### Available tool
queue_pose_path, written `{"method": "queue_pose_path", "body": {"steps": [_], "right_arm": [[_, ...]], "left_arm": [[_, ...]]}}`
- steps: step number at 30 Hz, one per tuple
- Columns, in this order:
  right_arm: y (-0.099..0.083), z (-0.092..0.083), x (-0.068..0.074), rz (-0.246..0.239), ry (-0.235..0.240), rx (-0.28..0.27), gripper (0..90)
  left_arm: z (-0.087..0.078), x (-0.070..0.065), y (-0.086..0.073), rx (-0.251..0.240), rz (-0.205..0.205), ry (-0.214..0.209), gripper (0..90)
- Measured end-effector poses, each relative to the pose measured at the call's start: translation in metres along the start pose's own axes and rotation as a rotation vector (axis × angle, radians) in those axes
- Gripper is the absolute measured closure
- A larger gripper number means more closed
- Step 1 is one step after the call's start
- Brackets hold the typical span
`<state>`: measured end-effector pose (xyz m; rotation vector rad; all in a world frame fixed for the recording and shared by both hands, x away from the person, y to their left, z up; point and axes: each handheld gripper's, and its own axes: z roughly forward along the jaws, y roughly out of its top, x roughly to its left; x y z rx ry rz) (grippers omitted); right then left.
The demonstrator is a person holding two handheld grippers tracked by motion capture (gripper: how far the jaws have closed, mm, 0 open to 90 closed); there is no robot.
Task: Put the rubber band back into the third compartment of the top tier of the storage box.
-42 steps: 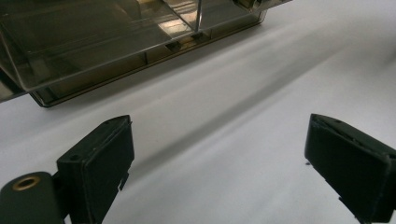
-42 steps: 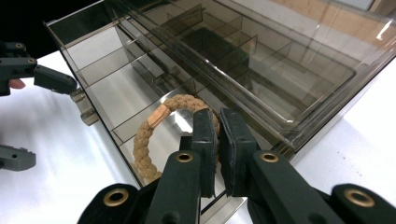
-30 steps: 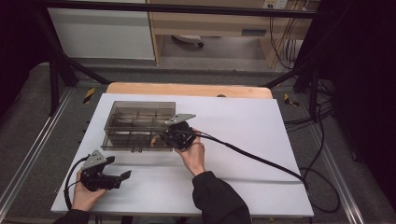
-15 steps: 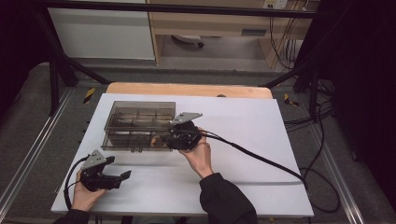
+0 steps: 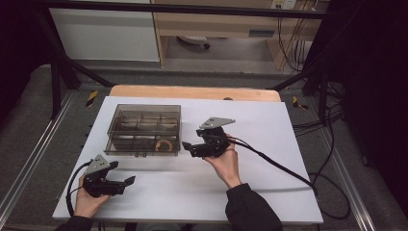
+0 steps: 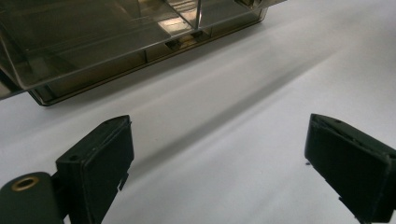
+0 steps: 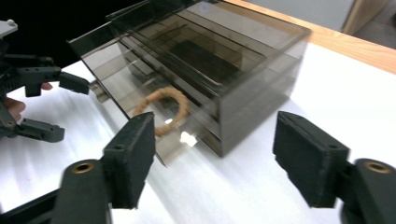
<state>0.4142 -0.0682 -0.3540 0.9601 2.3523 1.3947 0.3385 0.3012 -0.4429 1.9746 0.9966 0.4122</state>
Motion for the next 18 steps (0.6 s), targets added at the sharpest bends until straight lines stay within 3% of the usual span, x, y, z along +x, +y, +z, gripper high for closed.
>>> {"method": "queue_pose_path", "body": {"steps": [5, 18], "right_arm": [[-0.014, -0.017, -0.013, 0.024, -0.009, -0.009, 18.1], [-0.043, -0.047, -0.038, 0.074, -0.018, -0.039, 5.4]], "left_arm": [[0.0, 0.0, 0.0, 0.002, 0.002, 0.0, 7.6], [0.001, 0.0, 0.0, 0.004, 0.002, 0.0, 7.6]]}}
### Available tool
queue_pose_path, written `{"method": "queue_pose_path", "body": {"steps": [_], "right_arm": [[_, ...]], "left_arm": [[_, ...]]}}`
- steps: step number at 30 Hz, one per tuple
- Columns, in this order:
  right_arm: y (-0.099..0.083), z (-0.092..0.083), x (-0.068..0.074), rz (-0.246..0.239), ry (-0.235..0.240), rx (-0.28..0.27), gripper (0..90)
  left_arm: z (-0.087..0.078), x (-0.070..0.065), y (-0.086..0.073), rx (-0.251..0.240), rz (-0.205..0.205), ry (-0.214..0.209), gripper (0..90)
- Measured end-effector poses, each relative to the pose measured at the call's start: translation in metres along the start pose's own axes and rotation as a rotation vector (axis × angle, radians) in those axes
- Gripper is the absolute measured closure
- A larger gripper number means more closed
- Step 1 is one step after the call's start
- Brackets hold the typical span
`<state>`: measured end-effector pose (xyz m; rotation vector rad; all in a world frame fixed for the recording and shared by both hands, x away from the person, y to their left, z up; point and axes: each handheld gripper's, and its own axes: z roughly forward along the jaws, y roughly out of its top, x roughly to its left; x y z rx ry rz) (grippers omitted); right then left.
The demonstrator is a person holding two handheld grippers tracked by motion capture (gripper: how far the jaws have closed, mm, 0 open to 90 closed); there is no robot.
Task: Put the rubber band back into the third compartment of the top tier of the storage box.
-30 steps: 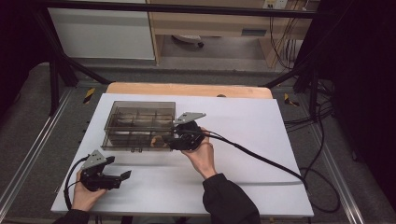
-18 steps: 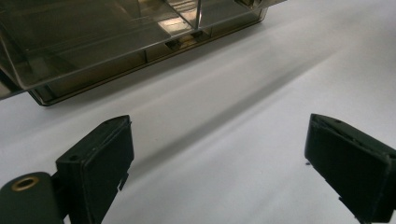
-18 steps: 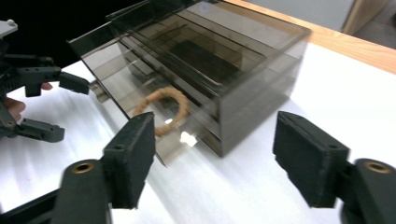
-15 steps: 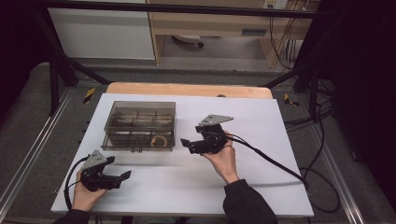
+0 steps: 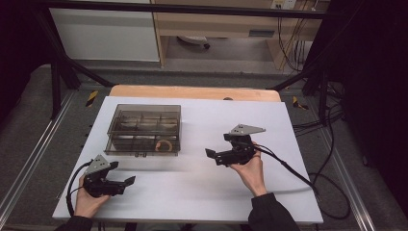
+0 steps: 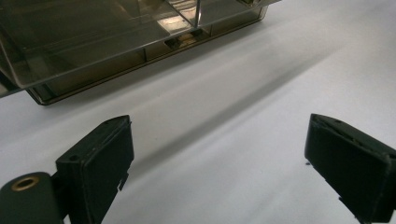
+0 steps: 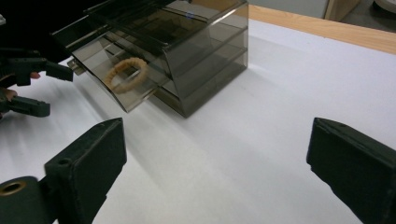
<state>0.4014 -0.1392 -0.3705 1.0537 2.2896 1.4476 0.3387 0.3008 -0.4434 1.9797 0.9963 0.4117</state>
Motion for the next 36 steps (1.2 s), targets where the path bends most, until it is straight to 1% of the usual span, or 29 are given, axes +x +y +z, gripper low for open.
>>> {"method": "queue_pose_path", "body": {"steps": [6, 11, 14, 18, 28, 29, 31, 33, 36], "right_arm": [[-0.014, -0.014, -0.012, 0.018, 0.0, -0.006, 3.5], [-0.027, -0.024, -0.021, 0.027, -0.002, 0.002, 1.8], [-0.036, -0.03, -0.026, 0.031, -0.004, 0.011, 1.2], [-0.051, -0.039, -0.034, 0.048, -0.002, 0.01, 1.1], [-0.084, -0.054, -0.047, 0.066, 0.003, 0.027, 0.7], [-0.086, -0.056, -0.048, 0.062, 0.0, 0.033, 0.6], [-0.094, -0.062, -0.053, 0.072, 0.013, 0.026, 0.7], [-0.096, -0.064, -0.053, 0.074, 0.009, 0.034, 0.7], [-0.103, -0.069, -0.057, 0.08, 0.014, 0.027, 0.7]], "left_arm": [[0.0, 0.0, 0.0, 0.0, 0.0, 0.0, 7.6], [0.0, -0.001, 0.0, 0.0, 0.0, -0.003, 7.6], [0.001, -0.001, 0.0, 0.0, 0.001, -0.003, 7.6], [0.001, -0.001, 0.0, 0.0, 0.0, -0.004, 7.6], [0.001, -0.001, 0.0, 0.004, 0.007, -0.006, 7.7], [0.001, -0.001, 0.0, 0.005, 0.007, -0.006, 7.6], [0.001, -0.001, 0.0, 0.006, 0.008, -0.007, 7.6], [0.001, -0.002, 0.0, 0.007, 0.008, -0.007, 7.6], [0.001, -0.002, 0.0, 0.008, 0.008, -0.008, 7.6]]}}
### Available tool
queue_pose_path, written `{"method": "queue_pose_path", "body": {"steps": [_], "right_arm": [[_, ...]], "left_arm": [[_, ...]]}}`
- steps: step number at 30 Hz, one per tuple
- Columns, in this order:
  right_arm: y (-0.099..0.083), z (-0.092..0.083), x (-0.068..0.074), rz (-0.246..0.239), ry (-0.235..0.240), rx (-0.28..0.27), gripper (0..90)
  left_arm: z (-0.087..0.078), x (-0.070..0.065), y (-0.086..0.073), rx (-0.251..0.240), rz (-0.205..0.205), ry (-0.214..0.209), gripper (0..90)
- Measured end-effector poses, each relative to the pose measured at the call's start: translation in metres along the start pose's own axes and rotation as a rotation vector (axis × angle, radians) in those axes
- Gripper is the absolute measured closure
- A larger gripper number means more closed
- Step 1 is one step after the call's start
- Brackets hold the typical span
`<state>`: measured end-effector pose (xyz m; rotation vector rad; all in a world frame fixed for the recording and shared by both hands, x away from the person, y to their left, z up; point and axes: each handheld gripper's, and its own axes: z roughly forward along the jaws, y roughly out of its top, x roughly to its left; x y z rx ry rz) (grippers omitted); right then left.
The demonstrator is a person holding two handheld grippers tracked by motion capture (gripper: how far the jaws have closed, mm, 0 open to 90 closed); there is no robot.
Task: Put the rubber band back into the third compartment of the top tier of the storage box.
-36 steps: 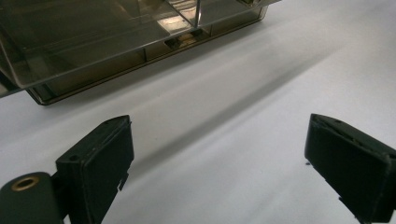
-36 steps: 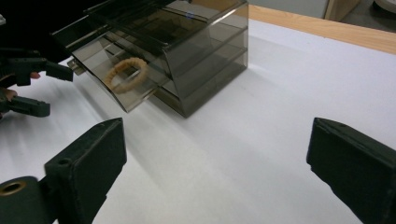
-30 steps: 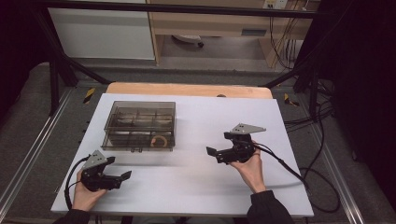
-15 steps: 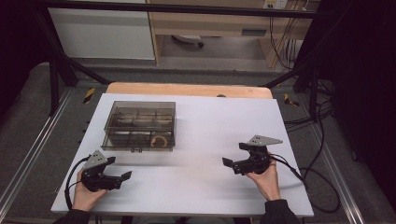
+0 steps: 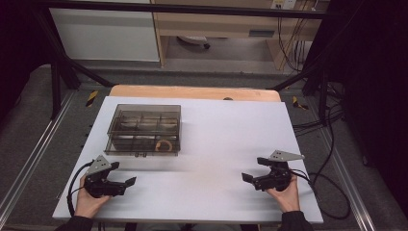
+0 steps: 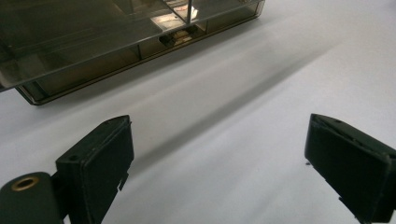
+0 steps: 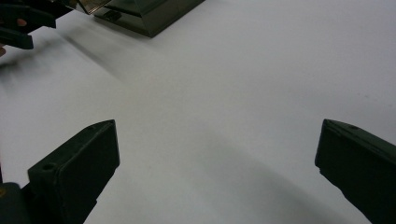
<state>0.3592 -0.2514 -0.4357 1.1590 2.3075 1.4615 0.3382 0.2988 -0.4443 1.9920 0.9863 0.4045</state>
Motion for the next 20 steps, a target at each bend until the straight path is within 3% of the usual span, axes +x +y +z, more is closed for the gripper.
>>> {"method": "queue_pose_path", "body": {"steps": [10, 20], "right_arm": [[-0.02, -0.012, -0.006, 0.001, -0.028, 0.021, 0.7], [-0.022, -0.014, -0.006, 0.003, -0.038, 0.019, 0.7]], "left_arm": [[0.0, 0.0, 0.0, 0.0, 0.0, -0.002, 7.6], [0.001, -0.001, 0.0, 0.003, 0.004, -0.005, 7.6]]}}
